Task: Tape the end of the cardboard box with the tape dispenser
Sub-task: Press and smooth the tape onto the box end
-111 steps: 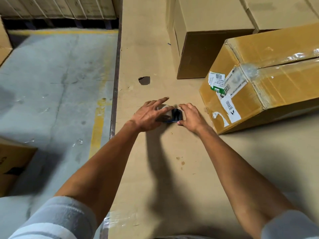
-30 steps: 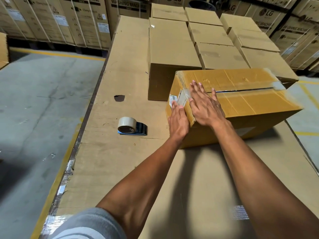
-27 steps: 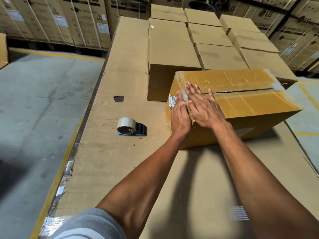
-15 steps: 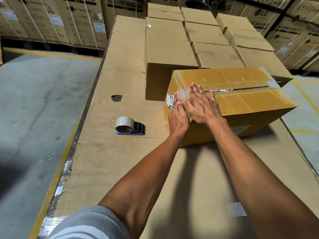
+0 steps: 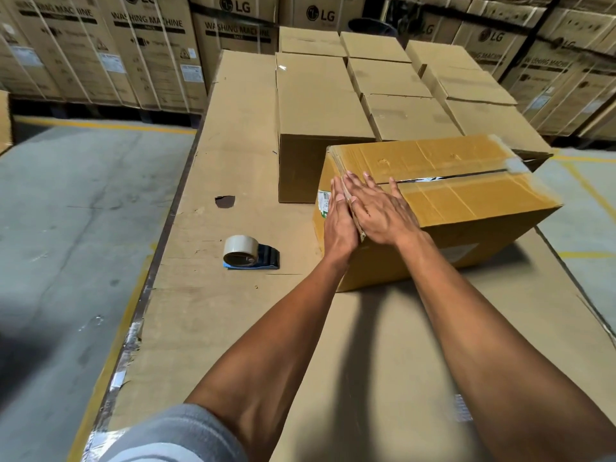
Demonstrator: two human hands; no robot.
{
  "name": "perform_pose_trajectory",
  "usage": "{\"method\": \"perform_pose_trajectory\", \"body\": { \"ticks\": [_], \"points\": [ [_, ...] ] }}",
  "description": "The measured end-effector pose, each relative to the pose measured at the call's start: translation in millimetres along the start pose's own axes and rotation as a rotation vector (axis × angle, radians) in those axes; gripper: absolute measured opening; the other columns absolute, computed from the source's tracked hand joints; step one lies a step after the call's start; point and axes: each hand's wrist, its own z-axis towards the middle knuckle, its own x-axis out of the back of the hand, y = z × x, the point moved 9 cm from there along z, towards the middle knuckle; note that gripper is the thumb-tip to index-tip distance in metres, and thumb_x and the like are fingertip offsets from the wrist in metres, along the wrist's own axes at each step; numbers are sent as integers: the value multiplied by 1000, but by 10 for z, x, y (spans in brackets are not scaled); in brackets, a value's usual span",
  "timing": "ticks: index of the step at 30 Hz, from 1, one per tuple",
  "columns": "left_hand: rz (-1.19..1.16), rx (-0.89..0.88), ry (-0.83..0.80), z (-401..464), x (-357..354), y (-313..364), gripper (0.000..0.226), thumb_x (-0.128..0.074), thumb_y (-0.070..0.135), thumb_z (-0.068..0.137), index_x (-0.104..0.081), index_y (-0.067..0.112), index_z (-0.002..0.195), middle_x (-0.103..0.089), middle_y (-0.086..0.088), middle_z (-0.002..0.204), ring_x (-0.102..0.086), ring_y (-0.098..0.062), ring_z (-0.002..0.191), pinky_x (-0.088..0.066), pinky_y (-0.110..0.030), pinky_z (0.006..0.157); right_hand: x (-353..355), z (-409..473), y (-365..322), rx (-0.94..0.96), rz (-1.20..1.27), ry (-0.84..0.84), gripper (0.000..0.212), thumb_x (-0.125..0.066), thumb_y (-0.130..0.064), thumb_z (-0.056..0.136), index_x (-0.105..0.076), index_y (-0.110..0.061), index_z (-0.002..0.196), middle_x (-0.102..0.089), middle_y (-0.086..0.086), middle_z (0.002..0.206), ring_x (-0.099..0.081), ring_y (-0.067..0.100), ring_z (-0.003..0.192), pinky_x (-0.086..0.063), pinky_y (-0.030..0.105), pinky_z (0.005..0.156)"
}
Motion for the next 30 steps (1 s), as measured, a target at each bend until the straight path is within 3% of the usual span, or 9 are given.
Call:
{"method": "perform_pose_trajectory", "body": {
  "ticks": [5,9,12,14,17,22,25,28,30],
  "points": [
    [92,214,24,-81,34,-444,87,-4,82,96,-28,43,170,-39,2,174,-35,-22,161,-27,-47,132,-24,47,42,-51,9,-14,63,-16,-44,109,-8,-28,169,-6,-13,176,-4,15,165,1,58,132],
    [175,225,-7,-73,33,-540,70,-4,65,109,-14,39,173,-27,5,179,-23,-21,166,-18,-50,134,-41,66,135,-131,20,4,76,-15,-53,103,-8,-17,170,-4,-3,178,-2,17,165,0,57,132],
    [189,142,72,-44,73,-293,69,-7,53,111,-13,26,175,-17,5,181,-16,-15,167,-13,-43,136,20,18,134,-116,11,67,75,-13,-52,104,1,-19,169,4,-3,177,1,16,164,1,57,132],
    [131,27,117,-51,58,-75,68,-12,47,111,-16,22,174,-18,3,181,-17,-13,166,-15,-34,135,60,-28,51,-37,-13,87,72,-8,-50,103,1,-25,169,5,-9,177,1,14,164,1,57,132],
    [60,-49,95,-94,-38,30,66,-14,45,110,-20,25,173,-22,4,180,-19,-10,165,-16,-29,134,29,-34,21,-19,10,33,65,-12,-44,107,-12,-26,169,-9,-11,177,-8,13,164,1,55,133],
    [110,4,88,-44,-35,-86,57,-14,43,118,-17,31,174,-29,-1,178,-28,-20,164,-23,-39,132,-18,56,117,-120,13,24,74,-13,-53,103,-14,-22,169,-11,-6,177,-9,17,164,-2,59,132],
    [143,129,70,-63,-25,-276,60,-12,52,116,-18,34,173,-34,-4,176,-33,-26,162,-25,-44,132,-28,43,179,-186,-13,29,77,-18,-55,103,-10,-17,170,-7,-1,177,-6,20,165,-1,60,131],
    [149,218,58,-106,10,-381,87,-3,77,99,-28,35,171,-38,-4,174,-34,-26,161,-27,-50,132,-6,0,224,-250,-13,43,79,-18,-58,103,-6,-16,169,-3,1,178,-3,19,165,1,59,132],
    [166,231,53,-102,30,-341,84,-5,72,104,-30,28,171,-34,-4,176,-30,-25,164,-22,-46,134,27,-26,183,-213,-11,84,76,-17,-57,104,-3,-21,170,-2,0,178,-2,18,164,2,59,131]
  ]
}}
